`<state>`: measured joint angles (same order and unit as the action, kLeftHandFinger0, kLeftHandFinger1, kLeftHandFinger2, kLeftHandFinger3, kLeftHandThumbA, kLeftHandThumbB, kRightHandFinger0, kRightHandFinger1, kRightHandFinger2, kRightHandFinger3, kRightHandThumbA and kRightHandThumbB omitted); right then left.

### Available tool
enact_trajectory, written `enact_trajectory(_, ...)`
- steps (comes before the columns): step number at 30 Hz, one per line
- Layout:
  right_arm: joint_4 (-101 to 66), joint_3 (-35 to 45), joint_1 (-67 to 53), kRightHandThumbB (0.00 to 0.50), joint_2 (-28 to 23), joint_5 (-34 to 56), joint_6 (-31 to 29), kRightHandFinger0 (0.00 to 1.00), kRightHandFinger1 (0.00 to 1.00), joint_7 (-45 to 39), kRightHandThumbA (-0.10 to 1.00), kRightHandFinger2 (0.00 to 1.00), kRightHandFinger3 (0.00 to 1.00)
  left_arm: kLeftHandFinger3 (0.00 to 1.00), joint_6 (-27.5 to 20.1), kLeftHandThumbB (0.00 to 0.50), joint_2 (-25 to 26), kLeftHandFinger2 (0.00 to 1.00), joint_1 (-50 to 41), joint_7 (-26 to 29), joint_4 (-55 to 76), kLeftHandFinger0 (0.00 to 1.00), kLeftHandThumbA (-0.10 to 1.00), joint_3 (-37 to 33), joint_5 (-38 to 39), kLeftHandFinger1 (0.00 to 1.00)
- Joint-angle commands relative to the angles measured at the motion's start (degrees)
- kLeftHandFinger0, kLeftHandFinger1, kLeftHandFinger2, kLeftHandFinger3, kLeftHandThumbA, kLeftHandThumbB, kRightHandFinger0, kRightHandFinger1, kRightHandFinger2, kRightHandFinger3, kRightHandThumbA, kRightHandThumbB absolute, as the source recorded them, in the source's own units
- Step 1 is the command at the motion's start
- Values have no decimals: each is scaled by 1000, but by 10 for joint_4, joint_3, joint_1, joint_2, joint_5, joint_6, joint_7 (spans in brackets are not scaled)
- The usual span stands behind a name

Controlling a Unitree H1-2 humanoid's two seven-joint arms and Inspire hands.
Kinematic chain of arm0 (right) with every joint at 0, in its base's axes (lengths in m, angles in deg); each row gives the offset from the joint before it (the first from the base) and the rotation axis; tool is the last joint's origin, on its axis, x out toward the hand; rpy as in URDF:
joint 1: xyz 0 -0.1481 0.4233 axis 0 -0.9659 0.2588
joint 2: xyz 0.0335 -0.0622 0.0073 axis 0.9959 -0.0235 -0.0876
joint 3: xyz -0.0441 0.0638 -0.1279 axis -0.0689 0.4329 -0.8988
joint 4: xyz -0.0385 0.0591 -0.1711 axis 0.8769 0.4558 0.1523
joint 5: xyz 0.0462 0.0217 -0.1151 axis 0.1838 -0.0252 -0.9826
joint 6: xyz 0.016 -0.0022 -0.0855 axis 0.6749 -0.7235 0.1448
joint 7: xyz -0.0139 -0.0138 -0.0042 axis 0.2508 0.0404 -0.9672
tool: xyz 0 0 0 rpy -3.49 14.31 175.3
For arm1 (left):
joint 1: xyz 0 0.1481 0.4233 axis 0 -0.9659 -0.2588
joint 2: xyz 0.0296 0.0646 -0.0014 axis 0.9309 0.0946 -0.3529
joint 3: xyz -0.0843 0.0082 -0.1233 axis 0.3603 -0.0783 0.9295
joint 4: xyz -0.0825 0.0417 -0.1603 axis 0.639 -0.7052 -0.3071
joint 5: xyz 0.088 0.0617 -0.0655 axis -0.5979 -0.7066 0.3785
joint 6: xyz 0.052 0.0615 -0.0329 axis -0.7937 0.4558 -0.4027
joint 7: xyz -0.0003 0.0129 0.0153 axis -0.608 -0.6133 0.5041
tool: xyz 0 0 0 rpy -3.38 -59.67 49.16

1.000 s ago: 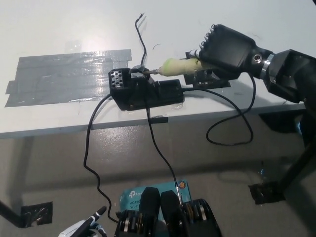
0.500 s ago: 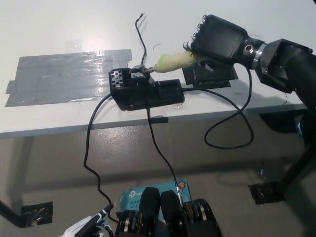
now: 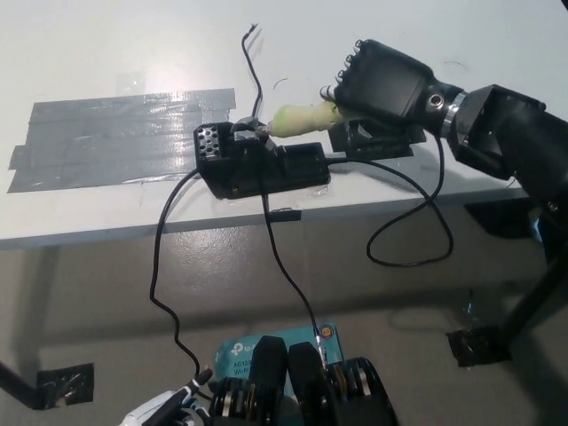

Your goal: The robot uses its right hand to grab and lift the soldering gun kept on the middle of the table and puts it in its base

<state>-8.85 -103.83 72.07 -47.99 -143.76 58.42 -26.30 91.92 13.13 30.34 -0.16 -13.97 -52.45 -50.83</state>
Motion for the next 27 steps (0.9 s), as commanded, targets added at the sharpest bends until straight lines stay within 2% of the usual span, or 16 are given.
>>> enact_trajectory(1, 1, -9, 26, 321, 6, -14, 24, 0, 0, 13, -95, 113, 474, 335, 18, 500, -5, 76, 0, 7, 23, 0, 1000, -3, -6, 0)
enact_trajectory(4, 12, -9, 34, 298, 17, -10, 35, 0, 0, 2, -100, 107, 484, 309, 4, 500, -7, 53, 1, 9, 21, 0, 1000, -6, -9, 0)
enact_trajectory(6, 35, -7, 42, 243, 22, -2, 26, 0, 0, 15, -81, 118, 472, 300, 10, 500, -10, 56, 4, 12, 21, 0, 1000, -10, -14, 0)
enact_trajectory(8, 50, -5, 50, 252, 32, 1, 29, 0, 0, 16, -41, 109, 419, 307, 21, 500, -11, 51, 3, 15, 29, 0, 1000, -10, -17, 0)
enact_trajectory(11, 58, -15, 58, 304, 35, -12, 37, 0, 0, 33, -23, 133, 373, 303, 21, 500, -10, 73, 4, 8, 36, 0, 1000, -14, -16, 0)
enact_trajectory(12, 57, -34, 70, 265, 35, -34, 46, 0, 0, 15, -57, 191, 458, 293, 24, 500, -11, 79, 6, 10, 36, 0, 1000, -15, -18, 0)
enact_trajectory(13, 58, -37, 72, 271, 34, -33, 47, 0, 0, 15, -59, 253, 467, 288, 24, 500, -11, 88, 8, 11, 36, 0, 1000, -16, -19, 0)
enact_trajectory(15, 73, -53, 88, 281, 38, -45, 55, 0, 0, 42, -100, 254, 462, 287, 27, 500, -11, 100, 10, 8, 42, 0, 1000, -17, -19, 0)
enact_trajectory(16, 74, -53, 93, 258, 38, -39, 51, 0, 0, 40, -100, 227, 374, 284, 21, 500, -11, 100, 10, 10, 40, 0, 1000, -16, -19, 0)
enact_trajectory(19, 80, -77, 115, 243, 35, -55, 45, 0, 0, 46, -100, 248, 340, 268, 17, 500, -12, 74, 12, 18, 46, 0, 1000, -17, -26, 0)
enact_trajectory(22, 107, -104, 141, 300, 37, -66, 33, 0, 0, 104, -100, 262, 280, 284, 33, 500, -9, 89, 14, 14, 55, 0, 1000, -17, -27, 0)
enact_trajectory(23, 106, -111, 148, 283, 35, -68, 33, 0, 0, 82, -100, 286, 378, 273, 33, 500, -9, 74, 15, 14, 55, 0, 1000, -18, -28, 0)
enact_trajectory(24, 106, -122, 155, 252, 35, -74, 34, 0, 4, 62, -14, 325, 520, 265, 35, 500, -9, 71, 14, 15, 56, 0, 1000, -17, -27, 0)
enact_trajectory(25, 113, -119, 157, 279, 37, -64, 31, 0, 9, 57, 26, 333, 623, 266, 37, 500, -8, 68, 12, 14, 59, 0, 1000, -19, -28, 0)
enact_trajectory(26, 114, -120, 160, 301, 36, -60, 26, 0, 1, 56, -21, 325, 701, 253, 40, 500, -9, 58, 12, 18, 61, 0, 1000, -16, -30, 0)
enact_trajectory(27, 108, -125, 165, 301, 33, -66, 30, 0, 0, 48, -20, 316, 662, 271, 43, 500, -8, 71, 16, 16, 59, 0, 1000, -19, -32, 0)
